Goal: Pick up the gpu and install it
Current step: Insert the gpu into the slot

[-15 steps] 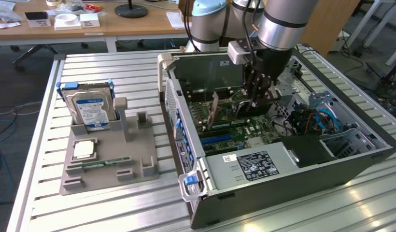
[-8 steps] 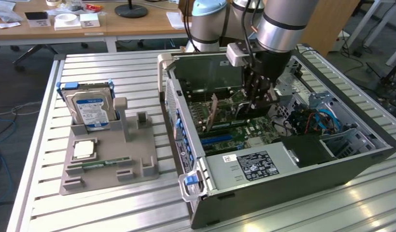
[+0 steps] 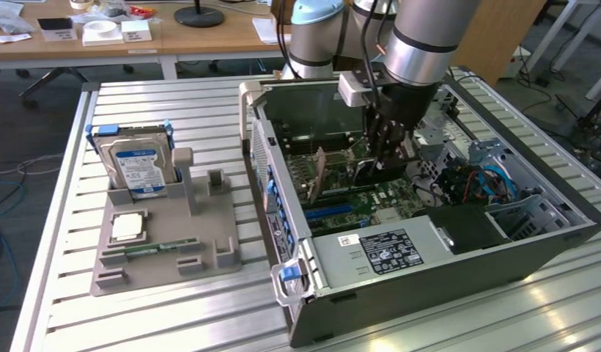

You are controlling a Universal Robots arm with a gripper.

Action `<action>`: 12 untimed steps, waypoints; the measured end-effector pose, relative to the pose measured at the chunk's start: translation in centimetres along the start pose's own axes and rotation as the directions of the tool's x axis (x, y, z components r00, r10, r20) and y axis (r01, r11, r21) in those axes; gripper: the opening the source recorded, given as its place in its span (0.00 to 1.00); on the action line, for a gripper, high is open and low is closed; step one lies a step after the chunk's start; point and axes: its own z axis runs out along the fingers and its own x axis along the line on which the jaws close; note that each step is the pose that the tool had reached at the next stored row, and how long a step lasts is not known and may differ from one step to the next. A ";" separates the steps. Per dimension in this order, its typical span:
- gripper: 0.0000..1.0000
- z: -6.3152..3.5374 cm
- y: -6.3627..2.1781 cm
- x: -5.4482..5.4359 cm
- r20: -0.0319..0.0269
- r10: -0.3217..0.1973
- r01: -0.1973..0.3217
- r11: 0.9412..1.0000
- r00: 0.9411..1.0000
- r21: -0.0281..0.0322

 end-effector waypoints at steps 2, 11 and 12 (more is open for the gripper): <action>0.27 0.09 0.07 0.0 0.000 0.000 0.000 1.000 1.000 0.000; 0.27 0.13 0.63 0.0 0.000 0.000 0.000 1.000 1.000 0.000; 0.27 0.14 0.65 0.1 0.000 0.000 0.000 1.000 1.000 0.000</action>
